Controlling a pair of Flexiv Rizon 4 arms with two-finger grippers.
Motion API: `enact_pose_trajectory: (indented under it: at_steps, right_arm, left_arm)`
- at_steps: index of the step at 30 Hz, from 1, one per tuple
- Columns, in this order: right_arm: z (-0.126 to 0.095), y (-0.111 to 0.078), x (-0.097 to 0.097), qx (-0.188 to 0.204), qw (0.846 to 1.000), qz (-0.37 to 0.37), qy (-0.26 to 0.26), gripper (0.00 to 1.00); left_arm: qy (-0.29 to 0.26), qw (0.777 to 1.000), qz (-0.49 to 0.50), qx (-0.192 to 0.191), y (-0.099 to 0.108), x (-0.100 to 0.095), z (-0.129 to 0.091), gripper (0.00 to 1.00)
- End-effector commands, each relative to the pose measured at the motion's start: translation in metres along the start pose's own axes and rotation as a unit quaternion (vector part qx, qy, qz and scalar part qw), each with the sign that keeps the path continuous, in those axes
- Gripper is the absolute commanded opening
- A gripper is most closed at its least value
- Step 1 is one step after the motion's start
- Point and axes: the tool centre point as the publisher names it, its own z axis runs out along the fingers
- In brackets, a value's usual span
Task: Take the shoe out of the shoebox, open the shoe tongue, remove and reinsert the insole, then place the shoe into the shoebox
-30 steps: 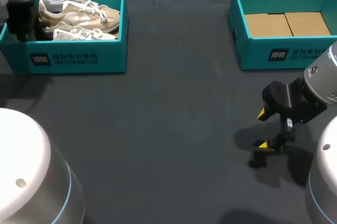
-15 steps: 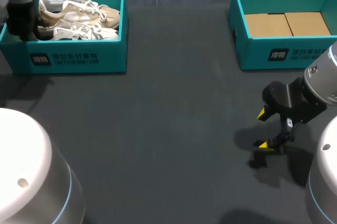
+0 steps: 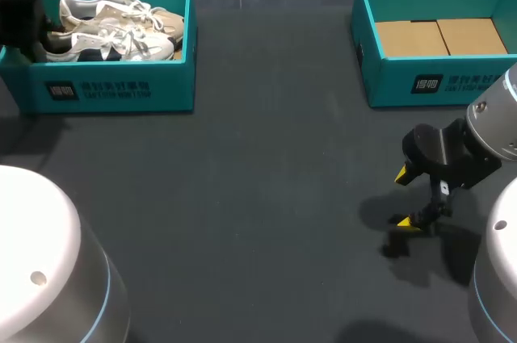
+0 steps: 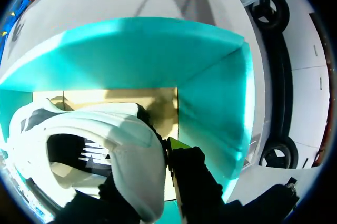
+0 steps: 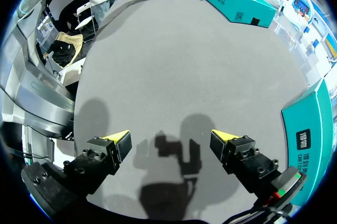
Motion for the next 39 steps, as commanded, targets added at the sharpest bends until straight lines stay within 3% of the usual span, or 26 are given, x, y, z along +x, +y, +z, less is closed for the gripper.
enact_pose_trajectory:
  at_steps: [1,9,20,30,39]
  right_arm:
    - [0.0,0.0,0.002,0.001,1.0,0.0,-0.002,1.0]
    - [0.0,0.0,0.002,0.001,1.0,0.0,-0.002,1.0]
    - [0.0,0.0,0.002,0.001,1.0,0.0,-0.002,1.0]
    - [0.0,0.0,0.002,0.001,1.0,0.0,-0.002,1.0]
    - [0.0,0.0,0.002,0.001,1.0,0.0,-0.002,1.0]
  left_arm:
    - [-0.007,1.0,0.001,-0.008,-0.008,0.004,-0.027,0.0]
    - [-0.017,1.0,0.001,-0.022,-0.007,0.014,-0.074,0.0]
    - [0.015,0.998,0.023,-0.048,-0.008,0.011,-0.127,0.0]
    - [0.026,0.997,0.027,-0.069,-0.019,-0.007,-0.171,0.0]
    - [0.02,0.998,0.028,-0.059,-0.031,-0.031,-0.209,0.0]
